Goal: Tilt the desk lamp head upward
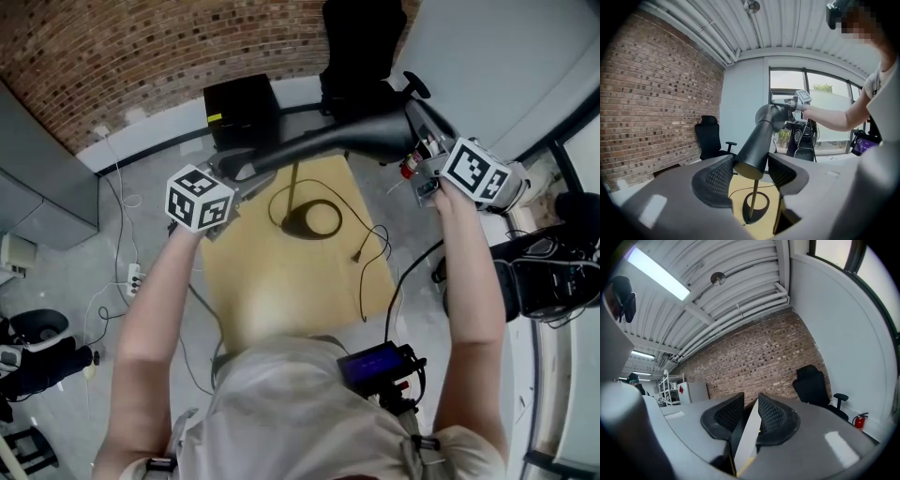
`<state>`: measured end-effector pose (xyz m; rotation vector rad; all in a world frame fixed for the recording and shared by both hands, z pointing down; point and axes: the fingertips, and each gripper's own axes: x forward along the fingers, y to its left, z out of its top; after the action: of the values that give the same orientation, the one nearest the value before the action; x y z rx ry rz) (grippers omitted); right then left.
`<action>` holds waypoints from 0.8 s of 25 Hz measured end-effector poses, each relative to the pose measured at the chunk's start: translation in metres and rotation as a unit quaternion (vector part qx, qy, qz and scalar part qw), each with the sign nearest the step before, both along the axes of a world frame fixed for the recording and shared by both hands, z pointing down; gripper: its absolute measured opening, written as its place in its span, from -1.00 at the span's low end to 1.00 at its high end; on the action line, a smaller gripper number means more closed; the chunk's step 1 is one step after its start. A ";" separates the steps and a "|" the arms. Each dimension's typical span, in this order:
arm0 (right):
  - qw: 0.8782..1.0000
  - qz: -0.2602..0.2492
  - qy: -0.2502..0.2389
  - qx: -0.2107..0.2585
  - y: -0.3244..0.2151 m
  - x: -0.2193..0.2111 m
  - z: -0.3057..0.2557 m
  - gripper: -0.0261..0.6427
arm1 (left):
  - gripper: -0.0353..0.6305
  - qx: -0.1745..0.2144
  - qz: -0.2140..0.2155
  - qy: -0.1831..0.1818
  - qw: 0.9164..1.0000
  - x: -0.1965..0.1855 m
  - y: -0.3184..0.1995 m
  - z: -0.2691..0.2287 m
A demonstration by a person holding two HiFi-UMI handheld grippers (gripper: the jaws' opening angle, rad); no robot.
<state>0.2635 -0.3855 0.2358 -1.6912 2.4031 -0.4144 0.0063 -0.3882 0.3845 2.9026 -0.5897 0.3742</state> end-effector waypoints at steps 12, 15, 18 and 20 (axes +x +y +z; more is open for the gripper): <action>0.996 -0.047 0.054 0.054 0.000 -0.052 -0.063 -0.61 | -0.22 -0.021 0.025 -0.027 0.999 0.013 0.002 0.027; 0.994 -0.054 0.062 0.068 0.004 -0.068 -0.074 -0.62 | -0.23 -0.029 0.028 -0.020 0.999 0.014 0.006 0.032; 0.991 -0.069 0.078 0.079 0.010 -0.090 -0.086 -0.61 | -0.23 -0.036 0.030 -0.016 0.999 0.012 0.011 0.035; 0.990 -0.074 0.090 0.083 0.015 -0.102 -0.093 -0.61 | -0.23 -0.037 0.033 -0.016 0.999 0.011 0.015 0.035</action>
<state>0.1617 -0.3708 0.1424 -1.5446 2.6179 -0.0806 0.0174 -0.3730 0.4196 2.8544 -0.4763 0.4424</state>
